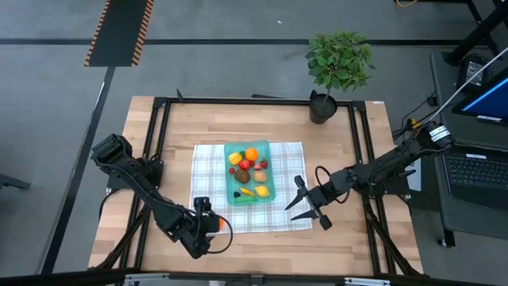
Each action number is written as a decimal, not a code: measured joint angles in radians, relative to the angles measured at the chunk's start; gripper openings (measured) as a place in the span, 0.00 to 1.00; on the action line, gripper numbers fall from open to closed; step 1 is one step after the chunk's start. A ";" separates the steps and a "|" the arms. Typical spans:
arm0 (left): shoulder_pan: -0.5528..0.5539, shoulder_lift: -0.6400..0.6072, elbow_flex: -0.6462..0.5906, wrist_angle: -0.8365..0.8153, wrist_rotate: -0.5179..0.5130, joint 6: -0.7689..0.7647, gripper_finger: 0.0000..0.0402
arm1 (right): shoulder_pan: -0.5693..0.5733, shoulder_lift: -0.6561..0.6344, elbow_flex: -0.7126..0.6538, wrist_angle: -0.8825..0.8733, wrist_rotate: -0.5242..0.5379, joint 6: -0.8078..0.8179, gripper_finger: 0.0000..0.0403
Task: Pick and placing Produce into tupperware
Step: Put the pumpkin into the blue bin
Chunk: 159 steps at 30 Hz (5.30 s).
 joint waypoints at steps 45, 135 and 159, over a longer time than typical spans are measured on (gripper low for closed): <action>0.116 0.000 -0.235 0.332 0.134 -0.008 0.91 | 0.001 0.000 0.000 -0.021 0.000 -0.003 0.42; 0.145 -0.259 -0.185 0.103 0.225 0.078 0.59 | 0.001 0.001 0.000 -0.025 0.000 0.028 0.42; 0.084 -0.462 -0.406 0.582 -0.192 0.432 0.59 | 0.001 0.001 0.000 -0.007 0.000 -0.051 0.42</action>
